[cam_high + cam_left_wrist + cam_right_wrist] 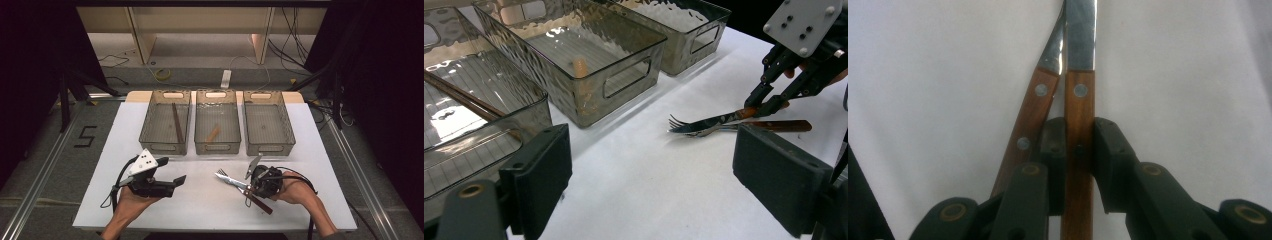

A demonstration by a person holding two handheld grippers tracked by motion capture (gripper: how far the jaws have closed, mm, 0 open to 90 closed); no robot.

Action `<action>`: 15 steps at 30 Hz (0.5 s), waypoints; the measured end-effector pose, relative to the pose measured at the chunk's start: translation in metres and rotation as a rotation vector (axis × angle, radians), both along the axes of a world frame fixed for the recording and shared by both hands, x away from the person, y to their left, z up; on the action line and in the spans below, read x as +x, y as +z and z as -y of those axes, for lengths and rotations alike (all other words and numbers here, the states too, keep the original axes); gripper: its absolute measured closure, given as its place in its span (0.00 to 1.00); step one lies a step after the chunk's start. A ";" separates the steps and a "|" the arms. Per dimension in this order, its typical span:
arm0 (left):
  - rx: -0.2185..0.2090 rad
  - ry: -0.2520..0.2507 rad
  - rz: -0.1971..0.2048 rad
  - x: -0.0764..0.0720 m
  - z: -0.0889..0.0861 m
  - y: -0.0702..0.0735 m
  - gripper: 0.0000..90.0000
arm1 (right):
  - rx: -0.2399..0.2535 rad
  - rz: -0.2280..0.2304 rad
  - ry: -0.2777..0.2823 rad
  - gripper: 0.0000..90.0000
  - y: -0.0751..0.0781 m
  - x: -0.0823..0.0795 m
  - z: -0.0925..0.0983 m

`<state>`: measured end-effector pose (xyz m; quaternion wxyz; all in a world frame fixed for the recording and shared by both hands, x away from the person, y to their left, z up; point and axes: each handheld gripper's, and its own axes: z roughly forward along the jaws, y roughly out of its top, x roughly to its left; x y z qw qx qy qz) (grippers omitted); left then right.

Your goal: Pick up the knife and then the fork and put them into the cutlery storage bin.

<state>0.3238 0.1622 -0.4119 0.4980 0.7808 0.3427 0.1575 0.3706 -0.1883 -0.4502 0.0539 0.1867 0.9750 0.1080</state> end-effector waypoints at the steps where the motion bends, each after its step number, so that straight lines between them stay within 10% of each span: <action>1: 0.000 0.000 0.000 0.000 0.000 0.000 0.17 | 0.016 0.003 -0.014 0.86 0.002 0.000 0.001; 15: -0.022 0.023 0.006 0.001 -0.003 0.001 0.17 | 0.146 0.013 -0.104 0.86 0.017 0.007 0.016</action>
